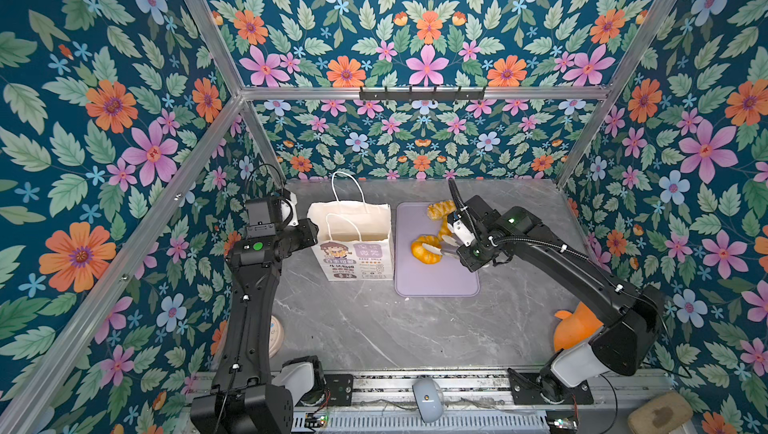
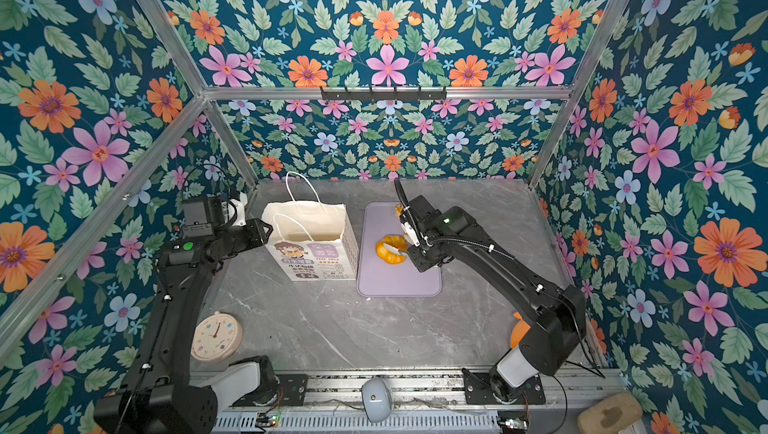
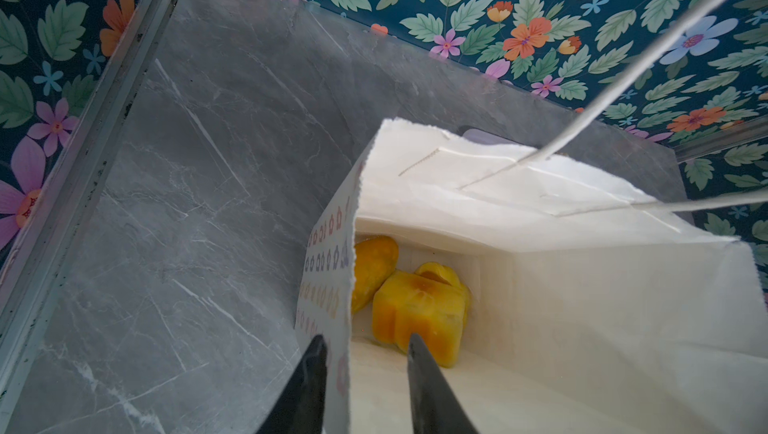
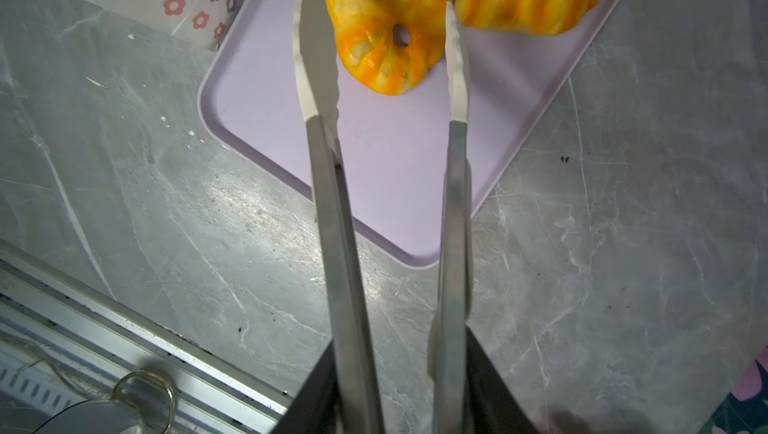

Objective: Place the fake bread into the paper bag
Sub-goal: 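Move the tongs with the right gripper back over the tray, then lower the tongs with the right gripper and pinch the orange pumpkin-shaped bun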

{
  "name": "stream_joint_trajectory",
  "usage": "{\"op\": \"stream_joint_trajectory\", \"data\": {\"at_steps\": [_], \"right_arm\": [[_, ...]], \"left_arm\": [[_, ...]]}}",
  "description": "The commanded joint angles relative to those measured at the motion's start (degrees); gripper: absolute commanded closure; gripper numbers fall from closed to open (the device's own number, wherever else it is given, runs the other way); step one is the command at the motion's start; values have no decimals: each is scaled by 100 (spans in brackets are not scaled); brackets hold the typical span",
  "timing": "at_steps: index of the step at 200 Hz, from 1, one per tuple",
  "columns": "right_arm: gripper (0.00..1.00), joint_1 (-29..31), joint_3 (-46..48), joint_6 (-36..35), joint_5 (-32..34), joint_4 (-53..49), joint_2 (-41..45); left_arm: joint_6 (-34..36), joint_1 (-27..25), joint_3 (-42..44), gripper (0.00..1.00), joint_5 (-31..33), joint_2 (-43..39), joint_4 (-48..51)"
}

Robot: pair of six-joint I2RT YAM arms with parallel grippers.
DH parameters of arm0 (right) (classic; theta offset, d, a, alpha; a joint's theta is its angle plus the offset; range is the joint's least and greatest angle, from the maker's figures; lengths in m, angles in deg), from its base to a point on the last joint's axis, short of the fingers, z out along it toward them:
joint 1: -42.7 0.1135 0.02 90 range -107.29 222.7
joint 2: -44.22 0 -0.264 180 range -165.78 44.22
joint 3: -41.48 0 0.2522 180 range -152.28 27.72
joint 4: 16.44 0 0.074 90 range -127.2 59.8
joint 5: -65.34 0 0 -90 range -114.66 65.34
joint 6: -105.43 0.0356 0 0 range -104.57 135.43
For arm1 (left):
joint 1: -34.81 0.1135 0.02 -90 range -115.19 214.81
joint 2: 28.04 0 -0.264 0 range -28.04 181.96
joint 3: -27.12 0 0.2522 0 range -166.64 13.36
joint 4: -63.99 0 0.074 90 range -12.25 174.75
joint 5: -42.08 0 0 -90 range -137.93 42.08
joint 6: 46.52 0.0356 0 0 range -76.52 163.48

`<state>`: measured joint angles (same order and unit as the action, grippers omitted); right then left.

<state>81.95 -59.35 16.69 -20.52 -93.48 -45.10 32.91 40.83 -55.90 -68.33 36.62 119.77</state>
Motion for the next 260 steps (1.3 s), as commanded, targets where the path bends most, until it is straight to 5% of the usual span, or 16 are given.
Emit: {"op": "stream_joint_trajectory", "data": {"at_steps": [1, 260], "right_arm": [[59, 203, -64, 34, 303, -143, -169], [58, 646, -1181, 379, 921, -605, -1842]], "left_arm": [[-50, 4, -49, 64, -176, -52, -106], [100, 2, 26, 59, -350, -191, -116]]}}
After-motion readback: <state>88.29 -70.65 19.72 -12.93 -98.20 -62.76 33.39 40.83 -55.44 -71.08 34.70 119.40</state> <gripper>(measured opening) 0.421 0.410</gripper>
